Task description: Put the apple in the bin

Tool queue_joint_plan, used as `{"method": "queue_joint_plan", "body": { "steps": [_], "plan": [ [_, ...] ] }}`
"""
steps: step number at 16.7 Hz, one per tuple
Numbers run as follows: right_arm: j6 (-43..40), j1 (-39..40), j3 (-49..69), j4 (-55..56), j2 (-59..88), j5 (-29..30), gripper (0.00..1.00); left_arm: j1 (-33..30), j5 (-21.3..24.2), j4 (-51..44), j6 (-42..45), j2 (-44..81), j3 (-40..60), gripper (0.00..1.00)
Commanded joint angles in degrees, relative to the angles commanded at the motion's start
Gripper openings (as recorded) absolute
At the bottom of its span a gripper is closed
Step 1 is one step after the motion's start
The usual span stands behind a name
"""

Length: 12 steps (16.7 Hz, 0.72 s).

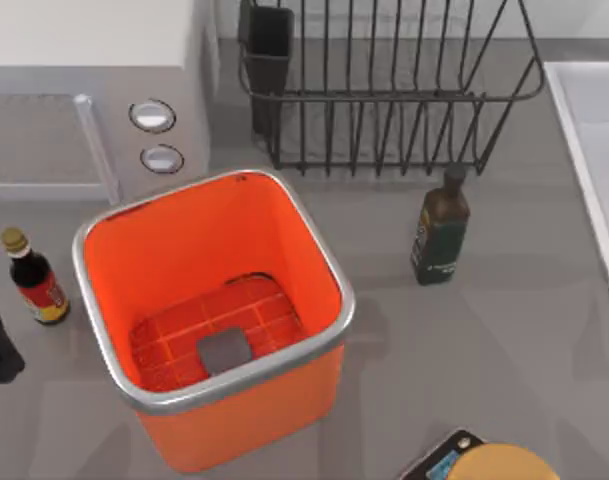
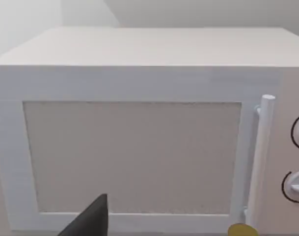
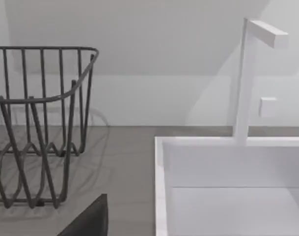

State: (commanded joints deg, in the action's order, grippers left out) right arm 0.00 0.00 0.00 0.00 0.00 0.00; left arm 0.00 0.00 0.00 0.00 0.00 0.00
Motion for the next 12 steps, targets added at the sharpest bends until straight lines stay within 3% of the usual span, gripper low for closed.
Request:
{"method": "queue_joint_plan", "body": {
  "steps": [6,12],
  "plan": [
    [0.0,0.0,0.0,0.0,0.0,0.0,1.0,0.8,0.5,-5.7,1.9,6.1,4.6,1.0],
    [0.0,0.0,0.0,0.0,0.0,0.0,1.0,6.1,-0.7,-23.7,8.7,32.9,23.3,1.0]
  ]
}}
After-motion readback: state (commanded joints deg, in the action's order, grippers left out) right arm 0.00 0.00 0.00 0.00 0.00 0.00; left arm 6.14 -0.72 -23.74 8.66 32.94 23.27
